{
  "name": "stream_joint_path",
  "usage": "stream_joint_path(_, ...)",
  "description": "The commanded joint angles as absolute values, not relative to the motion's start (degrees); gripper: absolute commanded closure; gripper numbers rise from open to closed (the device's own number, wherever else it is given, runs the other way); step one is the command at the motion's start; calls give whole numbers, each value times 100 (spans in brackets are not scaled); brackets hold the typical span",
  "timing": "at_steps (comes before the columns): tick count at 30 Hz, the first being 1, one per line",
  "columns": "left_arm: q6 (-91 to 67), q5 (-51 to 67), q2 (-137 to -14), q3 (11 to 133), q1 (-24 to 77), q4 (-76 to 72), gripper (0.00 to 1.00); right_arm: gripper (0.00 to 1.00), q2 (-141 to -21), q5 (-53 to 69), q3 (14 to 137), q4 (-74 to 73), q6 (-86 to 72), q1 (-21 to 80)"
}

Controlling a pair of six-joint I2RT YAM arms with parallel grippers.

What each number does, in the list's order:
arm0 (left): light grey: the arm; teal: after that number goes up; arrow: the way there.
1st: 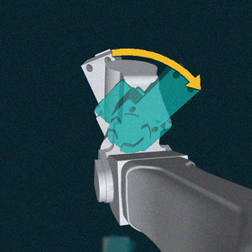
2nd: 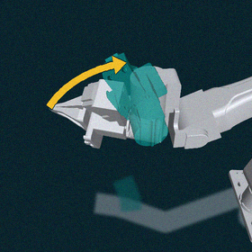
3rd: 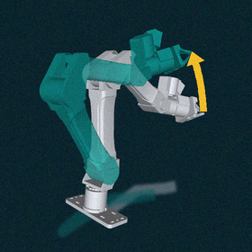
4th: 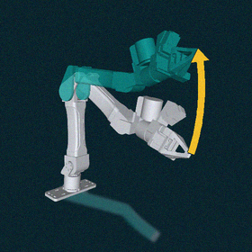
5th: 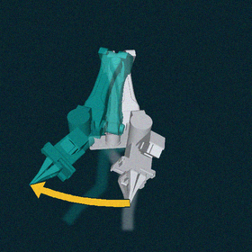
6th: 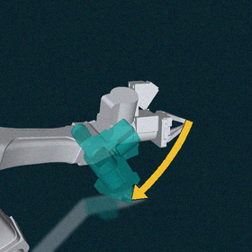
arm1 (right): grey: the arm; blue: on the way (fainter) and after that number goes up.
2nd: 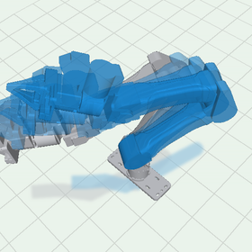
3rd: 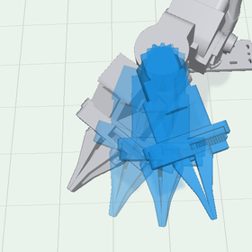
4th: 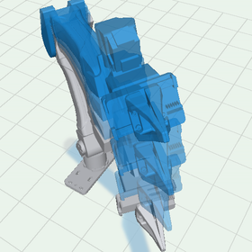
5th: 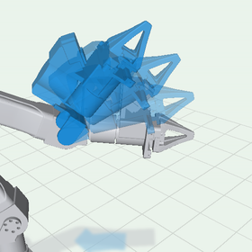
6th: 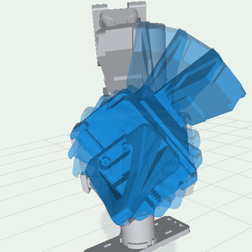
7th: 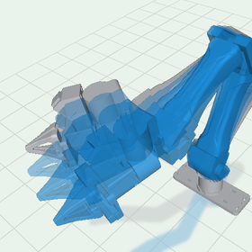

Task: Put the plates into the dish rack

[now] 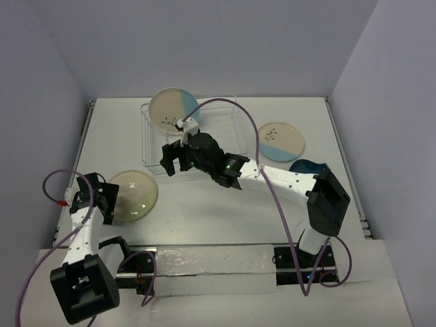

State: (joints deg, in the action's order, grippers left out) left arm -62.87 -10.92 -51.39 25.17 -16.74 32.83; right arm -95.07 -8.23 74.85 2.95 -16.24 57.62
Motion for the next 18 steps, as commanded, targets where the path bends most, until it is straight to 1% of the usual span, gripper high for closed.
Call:
stream_joint_path(1, -6241, -733, -5293, 2443, -2128, 3032, 1, 0, -9709, -910, 7479, 457, -2203, 5794)
stream_joint_path(4, -6258, -854, -5327, 2408, -2162, 2980, 1, 0, -10091, -676, 7507, 457, -2506, 5845)
stream_joint_path(8, -6307, -1063, -5446, 2417, -2171, 3042, 6, 0, -10580, -309, 7667, 440, -2976, 5853)
stream_joint_path(12, -6337, -1095, -5311, 2480, -2171, 3159, 6, 0, -10878, -193, 7895, 431, -3063, 5869)
stream_joint_path(16, -6538, -1630, -4820, 2818, -2162, 3565, 6, 0, -11143, -149, 8024, 431, -3023, 5941)
stream_joint_path(18, -6642, -1929, -4574, 2977, -2171, 3706, 3, 0, -11283, -91, 8076, 422, -3041, 5950)
